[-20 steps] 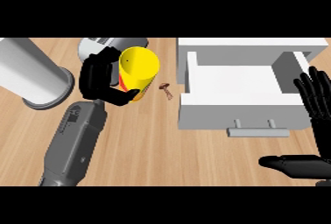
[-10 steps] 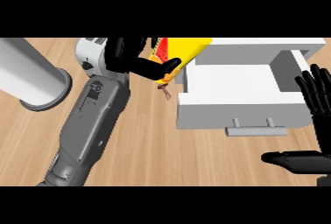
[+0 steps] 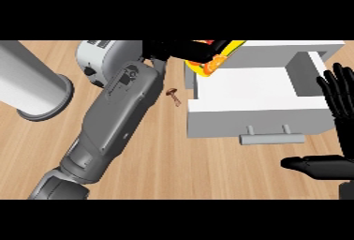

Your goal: Pick up the cup, place it into the drawer and close the drawer

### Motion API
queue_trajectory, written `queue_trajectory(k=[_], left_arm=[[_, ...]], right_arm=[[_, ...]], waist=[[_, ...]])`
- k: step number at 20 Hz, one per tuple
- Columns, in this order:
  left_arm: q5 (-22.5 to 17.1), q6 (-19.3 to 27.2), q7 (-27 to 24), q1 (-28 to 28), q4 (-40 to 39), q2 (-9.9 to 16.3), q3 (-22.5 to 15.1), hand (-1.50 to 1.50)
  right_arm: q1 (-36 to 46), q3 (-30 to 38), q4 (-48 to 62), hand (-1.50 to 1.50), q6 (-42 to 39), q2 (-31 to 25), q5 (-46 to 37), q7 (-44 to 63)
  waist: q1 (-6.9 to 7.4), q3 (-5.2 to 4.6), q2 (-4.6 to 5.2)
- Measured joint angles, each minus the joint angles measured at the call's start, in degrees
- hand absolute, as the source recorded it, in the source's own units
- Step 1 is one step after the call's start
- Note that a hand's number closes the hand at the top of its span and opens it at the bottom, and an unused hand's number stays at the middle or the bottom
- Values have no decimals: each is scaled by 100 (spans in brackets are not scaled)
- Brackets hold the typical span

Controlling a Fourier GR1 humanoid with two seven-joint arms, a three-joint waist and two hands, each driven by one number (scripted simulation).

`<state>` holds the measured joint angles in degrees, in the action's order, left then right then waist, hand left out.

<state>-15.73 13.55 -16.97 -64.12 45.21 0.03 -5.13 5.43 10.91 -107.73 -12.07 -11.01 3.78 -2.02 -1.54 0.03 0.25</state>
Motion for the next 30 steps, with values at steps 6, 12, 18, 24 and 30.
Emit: queue_trajectory(k=[6,12,18,24,30], left_arm=[[-593,343,-114,-511,-848,-2,-517,150],[-1102,451,-380,-785,-1558,-2,-1062,150],[-1387,782,-198,-894,-1912,-3,-1790,150],[-1560,875,-23,-805,-2070,-3,-2519,-150],[-1620,1292,173,-796,-2066,-3,-3167,-150]], right_arm=[[2,-19,26,-150,-55,2,-4,-61],[123,-50,149,-150,-71,17,-27,-139],[44,-63,-38,-150,-143,-18,24,-64],[111,-124,-67,-150,-133,16,28,21],[260,-152,-42,-150,-126,16,28,57]], waist=[[-73,0,16],[-169,2,41],[-261,4,46],[-334,4,72],[-384,5,88]])
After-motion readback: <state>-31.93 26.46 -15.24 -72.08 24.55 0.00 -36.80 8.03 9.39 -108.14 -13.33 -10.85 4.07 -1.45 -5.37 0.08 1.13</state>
